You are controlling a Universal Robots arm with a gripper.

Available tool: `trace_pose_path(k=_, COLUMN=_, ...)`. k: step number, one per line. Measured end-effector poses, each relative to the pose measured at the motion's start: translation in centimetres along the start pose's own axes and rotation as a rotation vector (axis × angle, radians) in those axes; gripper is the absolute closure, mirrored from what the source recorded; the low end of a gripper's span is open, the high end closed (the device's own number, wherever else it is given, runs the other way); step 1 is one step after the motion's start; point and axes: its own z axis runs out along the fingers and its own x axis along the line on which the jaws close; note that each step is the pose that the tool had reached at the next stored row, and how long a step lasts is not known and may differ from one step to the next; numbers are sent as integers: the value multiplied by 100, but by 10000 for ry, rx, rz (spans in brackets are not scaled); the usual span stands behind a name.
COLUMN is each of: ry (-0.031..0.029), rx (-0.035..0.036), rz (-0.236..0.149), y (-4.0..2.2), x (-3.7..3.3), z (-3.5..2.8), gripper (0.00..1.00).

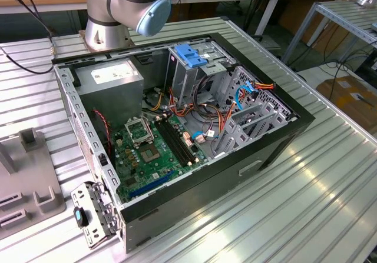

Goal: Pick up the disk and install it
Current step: 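Pick up the disk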

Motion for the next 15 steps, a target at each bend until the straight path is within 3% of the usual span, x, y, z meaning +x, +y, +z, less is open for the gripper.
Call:
trace_pose_path(k=3, ry=3, rx=0, rz=0, y=0, x=0, z=-19, gripper=65)
trace_pose_path(k=5, ry=17, rx=0, rz=0, y=-1, x=-1, z=-72, gripper=65)
trace_pose_path(k=8, ry=59, rx=5, rz=-32, y=-1, x=-1, z=-94, gripper=65)
trace_pose_path(k=9, ry=141, rx=5, rz=-111, y=0, x=-2, z=-97, gripper=65)
trace_pose_path(k=10, ry=178, rx=7, rz=-139, y=0, x=-1, z=-96, gripper=65)
trace_pose_path(k=15, ry=185, rx=5, rz=-144, y=-1, x=-2, z=-116, gripper=65)
